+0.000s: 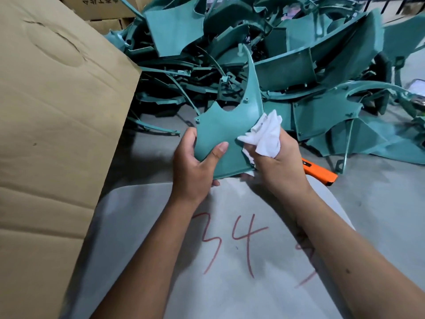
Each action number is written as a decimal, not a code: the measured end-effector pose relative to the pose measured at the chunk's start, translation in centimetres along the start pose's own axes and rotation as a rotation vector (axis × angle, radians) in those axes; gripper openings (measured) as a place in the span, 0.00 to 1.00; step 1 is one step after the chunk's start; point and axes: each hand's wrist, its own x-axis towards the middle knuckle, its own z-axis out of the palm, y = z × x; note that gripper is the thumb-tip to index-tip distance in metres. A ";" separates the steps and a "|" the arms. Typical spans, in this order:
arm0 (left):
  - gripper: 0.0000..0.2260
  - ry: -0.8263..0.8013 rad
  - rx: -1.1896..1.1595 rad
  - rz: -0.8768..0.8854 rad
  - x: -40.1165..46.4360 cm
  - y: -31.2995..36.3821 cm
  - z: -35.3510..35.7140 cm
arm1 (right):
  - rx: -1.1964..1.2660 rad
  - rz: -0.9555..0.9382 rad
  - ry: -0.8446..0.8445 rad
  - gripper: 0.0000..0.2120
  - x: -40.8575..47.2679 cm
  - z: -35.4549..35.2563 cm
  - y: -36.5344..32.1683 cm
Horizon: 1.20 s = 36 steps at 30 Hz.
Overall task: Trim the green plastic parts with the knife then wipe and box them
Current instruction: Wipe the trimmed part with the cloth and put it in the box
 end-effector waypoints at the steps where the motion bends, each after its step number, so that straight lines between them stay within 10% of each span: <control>1: 0.14 -0.035 -0.013 -0.005 0.1 0.1 0.1 | -0.009 0.009 0.036 0.18 0.1 -0.1 0.1; 7: 0.14 -0.248 0.053 0.005 0.6 1.0 -0.7 | -0.047 0.041 0.097 0.28 0.3 -1.1 -0.3; 18: 0.19 -0.522 0.228 0.071 0.7 2.7 -3.7 | 0.321 0.336 0.088 0.12 1.1 -2.9 -0.9; 22: 0.16 -0.258 0.285 0.175 0.6 2.2 -3.6 | 0.278 0.187 0.192 0.08 1.1 -2.4 -0.8; 25: 0.13 0.009 -0.157 0.024 -0.1 2.1 -2.1 | 0.494 0.114 0.255 0.06 1.1 -1.8 -1.3; 28: 0.11 -0.023 -0.519 -0.124 -0.9 1.7 0.3 | 0.749 0.243 0.262 0.04 0.9 -0.8 -1.3; 36: 0.14 -0.057 -0.210 -0.072 -0.8 2.6 0.4 | 0.690 0.380 0.363 0.17 0.9 -1.2 -0.9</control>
